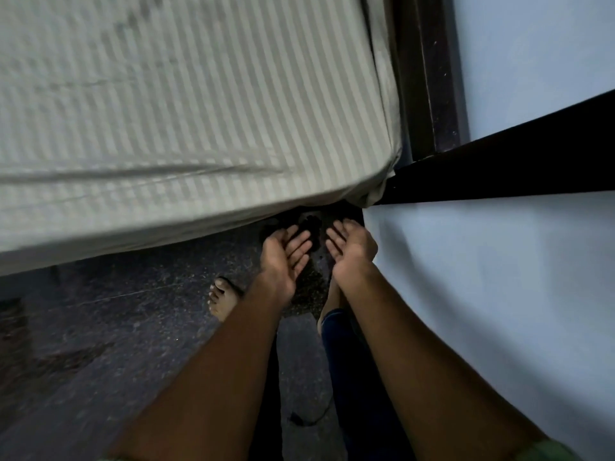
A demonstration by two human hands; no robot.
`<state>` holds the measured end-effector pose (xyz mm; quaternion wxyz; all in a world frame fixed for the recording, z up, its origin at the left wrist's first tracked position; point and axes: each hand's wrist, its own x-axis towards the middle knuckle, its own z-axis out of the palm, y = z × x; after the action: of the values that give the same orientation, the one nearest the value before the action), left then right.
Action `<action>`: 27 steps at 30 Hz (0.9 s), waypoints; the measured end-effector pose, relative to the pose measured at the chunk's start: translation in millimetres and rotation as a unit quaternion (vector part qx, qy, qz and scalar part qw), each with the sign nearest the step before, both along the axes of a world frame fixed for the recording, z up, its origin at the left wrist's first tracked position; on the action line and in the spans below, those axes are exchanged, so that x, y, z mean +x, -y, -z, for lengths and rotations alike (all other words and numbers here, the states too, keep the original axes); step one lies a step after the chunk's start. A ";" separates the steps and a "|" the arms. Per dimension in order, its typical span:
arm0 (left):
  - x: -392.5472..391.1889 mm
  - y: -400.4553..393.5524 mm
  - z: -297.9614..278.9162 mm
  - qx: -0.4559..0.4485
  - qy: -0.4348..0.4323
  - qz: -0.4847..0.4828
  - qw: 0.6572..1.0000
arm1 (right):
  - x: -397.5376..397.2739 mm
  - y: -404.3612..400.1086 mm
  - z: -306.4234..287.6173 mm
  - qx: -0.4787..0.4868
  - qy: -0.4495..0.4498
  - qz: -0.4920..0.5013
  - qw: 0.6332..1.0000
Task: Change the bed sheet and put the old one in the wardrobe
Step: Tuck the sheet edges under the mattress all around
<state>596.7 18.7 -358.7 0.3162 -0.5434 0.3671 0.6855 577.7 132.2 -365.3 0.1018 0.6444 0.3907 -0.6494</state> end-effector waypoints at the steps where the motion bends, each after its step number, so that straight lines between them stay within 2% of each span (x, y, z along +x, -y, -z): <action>1: -2.4 0.8 -2.0 -0.010 -0.003 0.003 1.000 | -3.9 0.6 -1.9 0.038 -0.010 -0.006 0.999; 4: -9.7 -2.7 0.3 -0.044 -0.025 0.044 0.998 | -28.1 5.3 -13.8 0.100 -0.042 0.004 0.994; 8: -12.5 -8.7 4.1 -0.117 -0.062 0.078 0.988 | -38.8 16.2 -16.1 0.108 -0.038 0.080 0.990; 10: -11.9 -13.5 1.4 -0.156 -0.120 0.114 0.974 | -41.5 12.3 -17.4 0.110 -0.029 0.115 0.987; 12: -11.8 -16.0 -3.7 -0.194 -0.202 0.166 0.945 | -51.4 5.0 -20.8 0.101 -0.035 0.144 0.984; 14: -13.4 -14.2 -15.1 -0.247 -0.292 0.262 0.886 | -55.8 4.0 -23.7 0.107 -0.019 0.133 0.985; 15: -14.4 -13.3 -23.4 -0.278 -0.332 0.315 0.844 | -55.4 3.9 -21.6 0.104 -0.008 0.120 0.987; 17: -20.0 -14.4 -45.6 -0.361 -0.408 0.400 0.737 | -54.3 2.6 -23.2 0.072 0.017 0.077 0.994; 19: -28.2 -16.2 -66.2 -0.438 -0.467 0.430 0.636 | -54.8 0.2 -33.0 0.046 0.040 0.061 0.996; 21: -33.7 -17.9 -76.1 -0.461 -0.532 0.424 0.569 | -44.2 -1.3 -44.5 0.124 0.018 0.057 0.991; 23: -40.9 -22.1 -80.7 -0.462 -0.585 0.423 0.515 | -28.1 4.0 -50.4 0.204 -0.072 0.051 0.975; 24: -46.7 -24.8 -83.4 -0.464 -0.600 0.423 0.496 | -18.9 7.6 -54.7 0.169 -0.146 0.043 0.974; 25: -53.3 -26.5 -86.4 -0.465 -0.604 0.422 0.491 | -12.3 11.8 -55.5 0.114 -0.204 0.033 0.972; 27: -65.2 -28.3 -90.8 -0.467 -0.585 0.423 0.510 | -8.1 14.3 -43.6 0.043 -0.252 -0.001 0.967</action>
<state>531.5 47.0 -267.9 -0.0173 0.1313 0.9227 0.3621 569.7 118.0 -321.7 -0.0272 0.4636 0.4315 -0.7734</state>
